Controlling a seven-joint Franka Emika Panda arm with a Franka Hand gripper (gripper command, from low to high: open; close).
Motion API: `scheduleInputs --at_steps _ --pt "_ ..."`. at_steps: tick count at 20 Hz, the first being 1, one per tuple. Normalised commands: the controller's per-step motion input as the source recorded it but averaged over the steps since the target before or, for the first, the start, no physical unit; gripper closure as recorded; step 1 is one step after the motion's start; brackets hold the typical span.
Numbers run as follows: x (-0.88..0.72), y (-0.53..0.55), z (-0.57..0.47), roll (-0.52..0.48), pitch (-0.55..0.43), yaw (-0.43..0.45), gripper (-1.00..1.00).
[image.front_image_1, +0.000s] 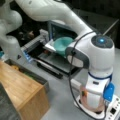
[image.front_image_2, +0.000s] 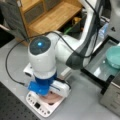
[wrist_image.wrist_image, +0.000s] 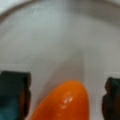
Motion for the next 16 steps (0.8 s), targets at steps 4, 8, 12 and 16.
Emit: scheduleInputs --at_steps 4,8,12,16 --pt "-0.01 -0.07 0.02 -0.019 0.018 0.03 -1.0" --pt "-0.01 -0.07 0.02 -0.019 0.018 0.03 -1.0" --pt "-0.01 -0.07 0.02 -0.019 0.018 0.03 -1.0" --pt "-0.01 -0.07 0.02 -0.019 0.018 0.03 -1.0"
